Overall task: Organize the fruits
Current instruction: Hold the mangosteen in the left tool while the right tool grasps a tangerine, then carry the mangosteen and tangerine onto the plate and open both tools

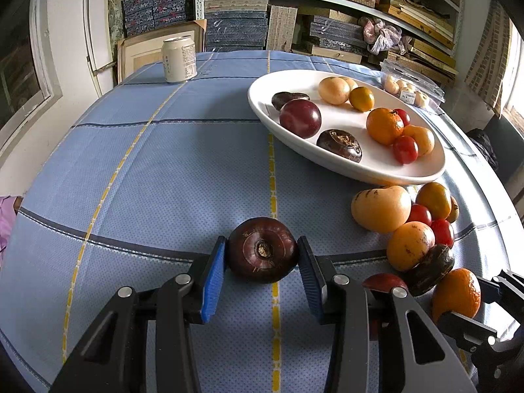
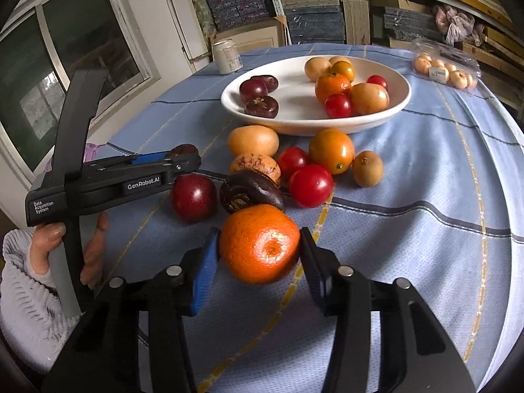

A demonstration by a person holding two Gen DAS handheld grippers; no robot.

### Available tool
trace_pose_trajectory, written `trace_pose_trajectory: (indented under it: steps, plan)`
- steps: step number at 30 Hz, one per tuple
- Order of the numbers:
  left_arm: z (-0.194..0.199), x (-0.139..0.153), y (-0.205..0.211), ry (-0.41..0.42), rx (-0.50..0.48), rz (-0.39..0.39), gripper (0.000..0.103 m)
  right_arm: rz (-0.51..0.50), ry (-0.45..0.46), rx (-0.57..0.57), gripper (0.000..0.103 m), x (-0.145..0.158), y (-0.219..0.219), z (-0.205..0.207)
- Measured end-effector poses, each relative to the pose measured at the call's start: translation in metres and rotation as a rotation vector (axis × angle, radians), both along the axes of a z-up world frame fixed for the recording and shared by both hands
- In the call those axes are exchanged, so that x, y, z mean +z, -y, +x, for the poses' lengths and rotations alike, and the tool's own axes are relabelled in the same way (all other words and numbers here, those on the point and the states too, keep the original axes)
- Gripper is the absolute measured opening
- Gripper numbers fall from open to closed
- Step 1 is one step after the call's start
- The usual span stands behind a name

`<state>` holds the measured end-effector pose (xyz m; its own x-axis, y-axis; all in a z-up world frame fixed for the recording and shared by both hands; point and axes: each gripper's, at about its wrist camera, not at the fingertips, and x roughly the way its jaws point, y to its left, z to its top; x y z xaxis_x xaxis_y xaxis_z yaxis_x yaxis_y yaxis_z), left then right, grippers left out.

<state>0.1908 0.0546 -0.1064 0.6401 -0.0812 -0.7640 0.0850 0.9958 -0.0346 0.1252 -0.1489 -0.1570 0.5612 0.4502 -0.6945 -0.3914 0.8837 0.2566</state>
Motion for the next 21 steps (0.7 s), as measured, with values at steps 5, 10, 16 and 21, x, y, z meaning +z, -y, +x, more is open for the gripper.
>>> trace_pose_trajectory:
  steps: [5, 10, 16, 21]
  plan:
    - [-0.003, 0.003, 0.002, 0.015, -0.003, -0.001, 0.043, 0.04, 0.018, -0.005, 0.047, 0.006, 0.004, -0.004]
    - [-0.01, 0.014, 0.003, 0.072, -0.003, -0.01, 0.043, 0.068, 0.076, -0.038, 0.047, 0.018, 0.014, -0.009]
    - [-0.001, 0.041, 0.008, 0.109, -0.005, -0.046, 0.043, 0.092, 0.11, -0.107, 0.047, 0.039, 0.034, 0.002]
    - [0.031, 0.07, 0.026, 0.159, -0.035, -0.022, 0.043, 0.051, 0.171, -0.142, 0.047, 0.069, 0.037, 0.031]
